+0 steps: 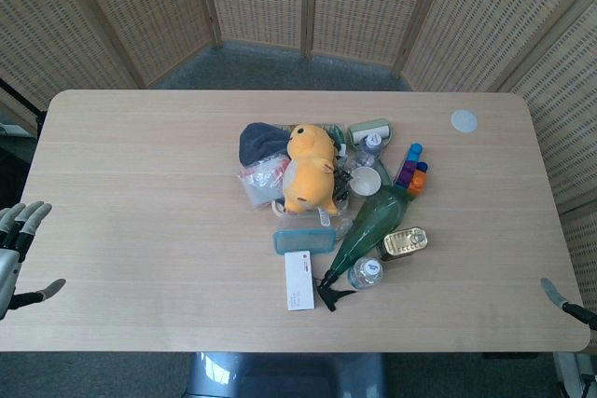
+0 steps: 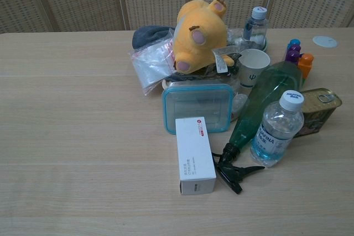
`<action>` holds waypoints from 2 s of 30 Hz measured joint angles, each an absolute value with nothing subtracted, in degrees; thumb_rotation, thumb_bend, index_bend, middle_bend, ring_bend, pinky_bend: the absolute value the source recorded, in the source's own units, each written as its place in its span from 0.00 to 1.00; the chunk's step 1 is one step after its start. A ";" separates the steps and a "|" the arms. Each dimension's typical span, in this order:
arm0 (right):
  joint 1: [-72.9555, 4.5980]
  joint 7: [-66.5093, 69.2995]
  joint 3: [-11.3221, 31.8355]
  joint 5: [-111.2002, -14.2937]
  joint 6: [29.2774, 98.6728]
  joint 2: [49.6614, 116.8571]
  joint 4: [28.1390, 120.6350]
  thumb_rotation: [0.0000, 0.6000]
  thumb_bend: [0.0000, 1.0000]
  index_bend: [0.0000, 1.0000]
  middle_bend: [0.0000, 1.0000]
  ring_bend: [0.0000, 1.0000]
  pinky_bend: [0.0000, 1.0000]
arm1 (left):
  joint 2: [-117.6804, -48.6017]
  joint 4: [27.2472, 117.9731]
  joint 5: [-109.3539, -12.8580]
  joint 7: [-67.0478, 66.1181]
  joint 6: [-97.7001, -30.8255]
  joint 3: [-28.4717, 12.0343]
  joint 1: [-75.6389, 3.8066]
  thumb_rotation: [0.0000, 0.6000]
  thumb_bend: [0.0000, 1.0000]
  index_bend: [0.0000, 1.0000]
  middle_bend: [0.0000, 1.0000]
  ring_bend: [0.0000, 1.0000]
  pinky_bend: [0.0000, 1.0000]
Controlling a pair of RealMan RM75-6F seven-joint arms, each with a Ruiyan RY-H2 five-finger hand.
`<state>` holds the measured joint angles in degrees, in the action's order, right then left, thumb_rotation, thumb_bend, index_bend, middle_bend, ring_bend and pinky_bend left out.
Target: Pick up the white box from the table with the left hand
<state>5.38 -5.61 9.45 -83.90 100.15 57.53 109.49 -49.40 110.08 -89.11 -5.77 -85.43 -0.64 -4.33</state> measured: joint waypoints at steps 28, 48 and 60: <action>6.05 -4.78 9.16 -84.02 100.50 56.66 110.75 0.85 0.00 0.00 0.00 0.00 0.00 | -59.69 73.08 -123.11 20.04 -81.98 1.78 -28.03 1.00 0.00 0.00 0.00 0.00 0.00; 6.39 -0.06 9.50 -82.95 99.90 54.95 110.79 0.84 0.00 0.00 0.00 0.00 0.00 | -74.14 73.55 -128.14 17.17 -68.90 5.54 -46.12 1.00 0.00 0.00 0.00 0.00 0.00; 6.52 3.23 9.52 -82.45 99.22 53.77 110.70 0.84 0.00 0.00 0.00 0.00 0.00 | -83.61 69.87 -126.04 14.47 -62.26 6.31 -52.40 1.00 0.00 0.00 0.00 0.00 0.00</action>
